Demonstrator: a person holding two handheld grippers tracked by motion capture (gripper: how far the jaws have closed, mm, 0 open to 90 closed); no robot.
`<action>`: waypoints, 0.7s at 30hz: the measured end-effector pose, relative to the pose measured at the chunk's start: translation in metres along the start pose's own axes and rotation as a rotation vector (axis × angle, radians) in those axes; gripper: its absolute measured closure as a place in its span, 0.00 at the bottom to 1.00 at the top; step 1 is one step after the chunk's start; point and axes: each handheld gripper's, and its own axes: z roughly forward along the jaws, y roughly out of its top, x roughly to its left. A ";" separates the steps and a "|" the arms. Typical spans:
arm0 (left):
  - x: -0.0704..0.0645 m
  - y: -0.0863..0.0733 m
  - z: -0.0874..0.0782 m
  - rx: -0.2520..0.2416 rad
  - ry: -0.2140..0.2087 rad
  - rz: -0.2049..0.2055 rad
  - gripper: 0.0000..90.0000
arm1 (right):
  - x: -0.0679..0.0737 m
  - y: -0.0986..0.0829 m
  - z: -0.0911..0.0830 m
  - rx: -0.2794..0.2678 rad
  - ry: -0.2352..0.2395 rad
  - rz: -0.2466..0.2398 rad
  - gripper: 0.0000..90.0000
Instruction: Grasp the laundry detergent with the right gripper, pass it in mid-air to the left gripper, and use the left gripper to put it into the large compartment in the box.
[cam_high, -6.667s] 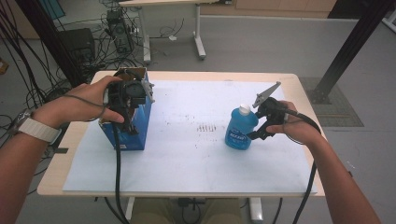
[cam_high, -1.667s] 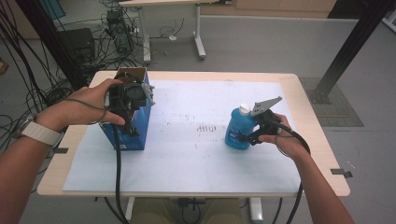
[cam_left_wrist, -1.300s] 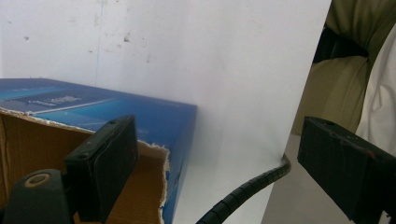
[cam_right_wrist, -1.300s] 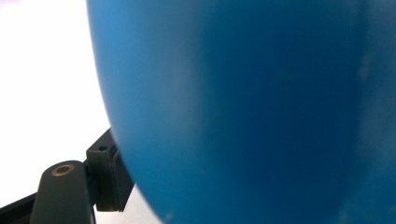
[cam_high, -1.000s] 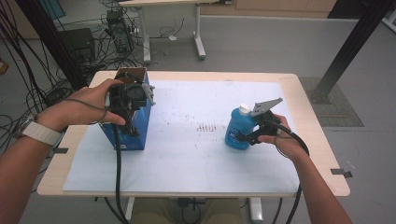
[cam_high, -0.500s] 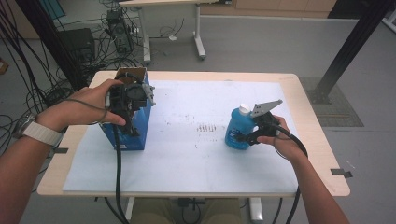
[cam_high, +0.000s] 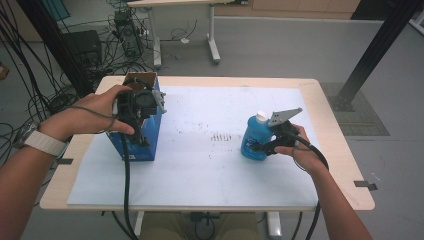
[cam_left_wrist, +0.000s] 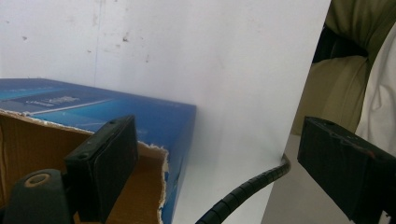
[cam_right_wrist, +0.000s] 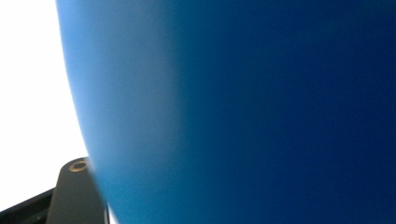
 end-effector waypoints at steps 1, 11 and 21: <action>0.000 0.000 0.000 -0.001 0.000 -0.001 0.14 | 0.000 0.000 0.000 -0.003 -0.001 0.000 0.32; 0.000 0.000 0.001 -0.005 -0.001 -0.007 0.14 | -0.001 -0.003 0.002 -0.016 -0.002 0.010 0.33; 0.000 0.000 0.001 0.000 -0.001 -0.002 0.14 | -0.001 -0.004 0.003 -0.036 -0.002 0.017 0.35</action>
